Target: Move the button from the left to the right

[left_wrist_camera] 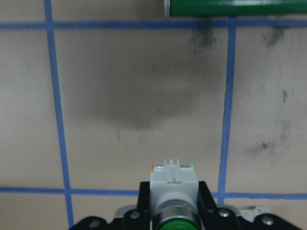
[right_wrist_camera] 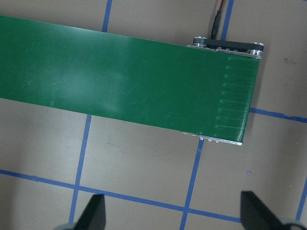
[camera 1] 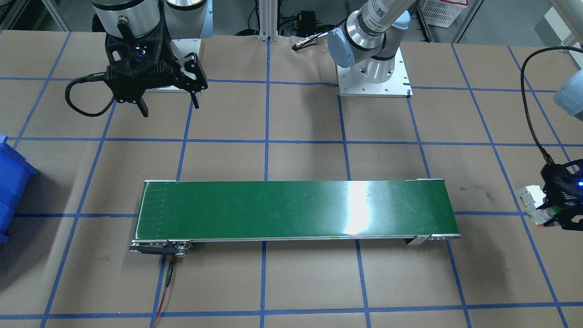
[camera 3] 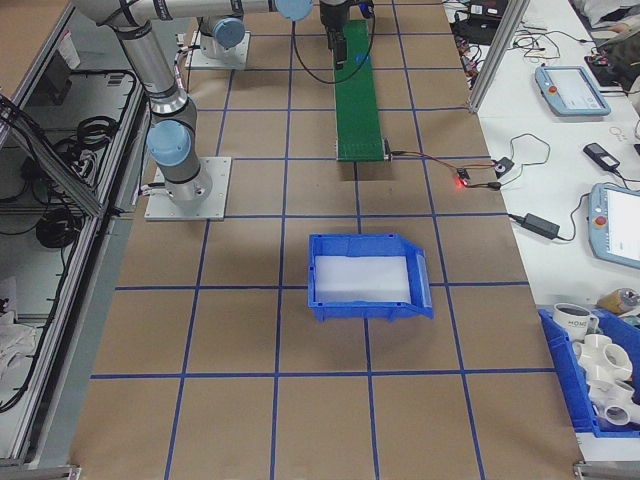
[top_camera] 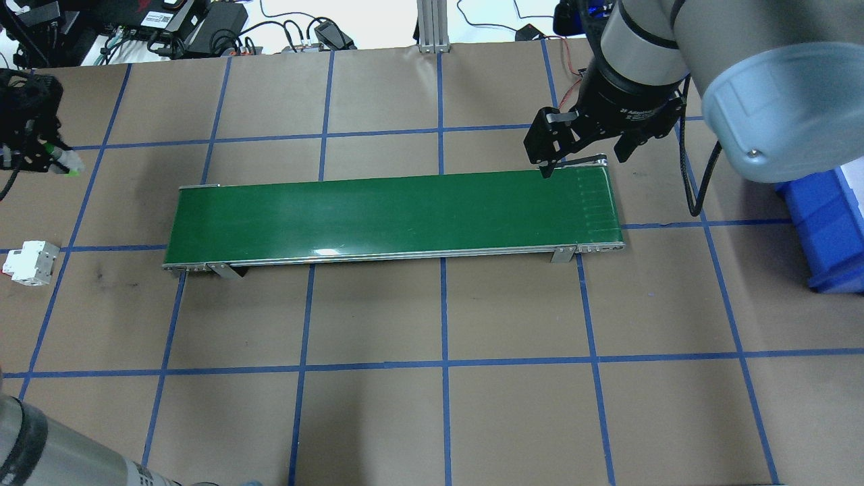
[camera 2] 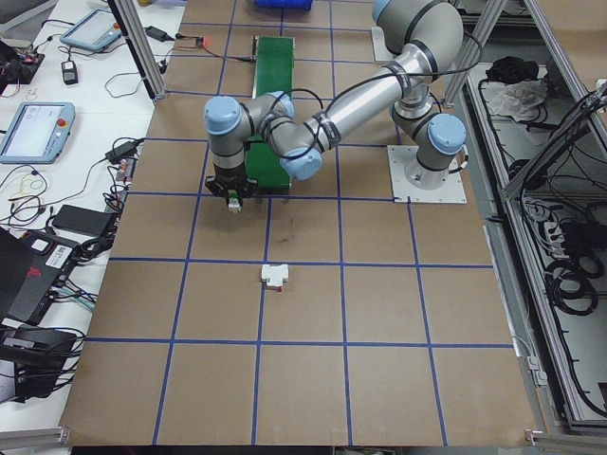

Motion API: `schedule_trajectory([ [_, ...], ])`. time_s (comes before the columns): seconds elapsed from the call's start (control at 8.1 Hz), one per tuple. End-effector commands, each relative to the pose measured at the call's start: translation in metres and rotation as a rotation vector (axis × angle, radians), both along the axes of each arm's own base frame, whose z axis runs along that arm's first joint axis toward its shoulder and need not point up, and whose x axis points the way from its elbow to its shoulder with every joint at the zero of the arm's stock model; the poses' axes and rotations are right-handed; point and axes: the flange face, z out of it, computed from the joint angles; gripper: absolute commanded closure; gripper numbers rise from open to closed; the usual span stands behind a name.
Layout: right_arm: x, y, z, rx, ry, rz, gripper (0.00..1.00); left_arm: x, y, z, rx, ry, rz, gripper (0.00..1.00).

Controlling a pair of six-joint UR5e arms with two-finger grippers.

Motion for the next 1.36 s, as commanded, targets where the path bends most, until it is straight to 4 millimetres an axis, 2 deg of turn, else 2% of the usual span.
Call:
schedule_trajectory([
  [0.0, 0.0, 0.0, -0.001, 0.001, 0.005, 0.004, 0.0, -0.129, -0.015, 0.006, 0.003, 0.016, -0.173, 0.95],
  [0.12, -0.001, 0.0, 0.0, 0.002, 0.007, 0.004, 0.0, -0.158, -0.009, -0.005, 0.019, 0.025, -0.207, 0.95],
  [0.25, -0.001, 0.0, -0.001, 0.005, 0.009, 0.004, 0.0, -0.173, 0.007, -0.021, 0.048, 0.042, -0.16, 0.95],
  [0.37, 0.0, -0.004, -0.013, 0.046, 0.012, 0.004, 0.0, -0.186, 0.024, -0.027, 0.039, 0.038, -0.136, 0.95],
  [0.49, 0.001, -0.015, -0.029, 0.076, 0.009, 0.003, 0.0, -0.192, 0.044, -0.04, 0.034, 0.038, -0.12, 0.95],
  [0.62, 0.0, -0.016, -0.032, 0.087, 0.021, 0.004, 0.0, -0.195, 0.055, -0.06, 0.004, 0.027, -0.122, 0.95],
  [0.74, -0.002, -0.017, -0.031, 0.084, 0.022, 0.001, 0.0, -0.196, 0.058, -0.07, -0.041, 0.012, -0.123, 0.95],
  [1.11, 0.001, -0.017, -0.03, 0.08, 0.001, -0.003, 0.0, -0.198, 0.063, -0.076, -0.031, 0.019, -0.121, 0.95],
  [1.23, 0.0, -0.018, -0.03, 0.074, 0.005, -0.003, 0.0, -0.198, 0.063, -0.078, -0.027, 0.021, -0.121, 0.89],
])
